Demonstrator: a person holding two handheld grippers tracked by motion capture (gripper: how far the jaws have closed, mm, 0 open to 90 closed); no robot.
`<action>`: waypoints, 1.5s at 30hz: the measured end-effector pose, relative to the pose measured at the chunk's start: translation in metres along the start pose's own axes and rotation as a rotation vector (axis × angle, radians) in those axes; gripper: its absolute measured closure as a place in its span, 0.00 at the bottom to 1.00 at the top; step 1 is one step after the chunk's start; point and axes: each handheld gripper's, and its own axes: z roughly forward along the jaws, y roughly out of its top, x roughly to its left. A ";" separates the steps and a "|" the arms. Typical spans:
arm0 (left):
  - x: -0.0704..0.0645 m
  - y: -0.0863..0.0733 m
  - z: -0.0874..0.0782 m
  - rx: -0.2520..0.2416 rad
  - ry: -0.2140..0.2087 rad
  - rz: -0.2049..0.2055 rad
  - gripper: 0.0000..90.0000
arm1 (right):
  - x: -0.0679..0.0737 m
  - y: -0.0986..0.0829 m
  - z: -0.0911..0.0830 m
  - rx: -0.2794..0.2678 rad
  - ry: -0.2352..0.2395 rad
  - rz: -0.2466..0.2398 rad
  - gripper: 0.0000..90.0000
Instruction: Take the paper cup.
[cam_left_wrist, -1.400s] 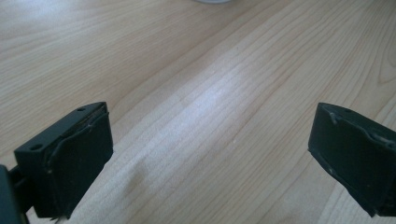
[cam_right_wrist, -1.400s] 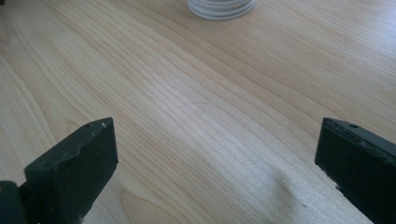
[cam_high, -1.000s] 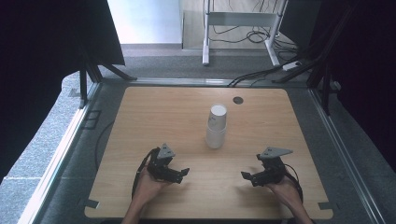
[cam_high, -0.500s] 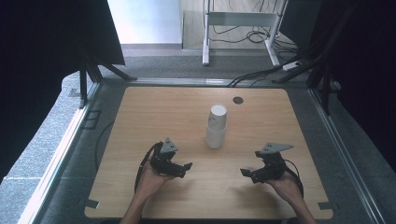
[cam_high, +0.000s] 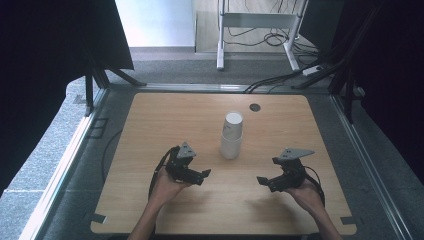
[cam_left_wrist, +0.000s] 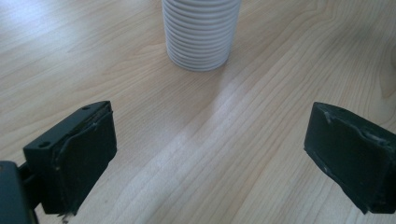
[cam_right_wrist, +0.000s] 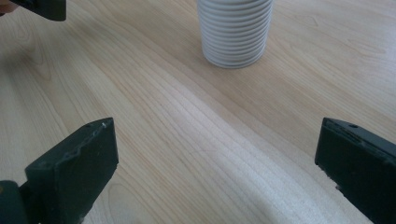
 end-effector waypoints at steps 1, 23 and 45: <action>0.001 0.002 0.001 0.000 -0.011 -0.005 0.02 | 0.000 0.003 0.000 -0.003 0.004 0.000 0.00; 0.011 0.023 0.019 -0.020 -0.050 -0.014 0.02 | -0.004 0.030 0.003 -0.019 0.031 -0.010 0.00; 0.016 0.049 0.045 -0.056 -0.076 -0.006 0.00 | -0.007 0.057 0.006 -0.021 0.025 -0.047 0.01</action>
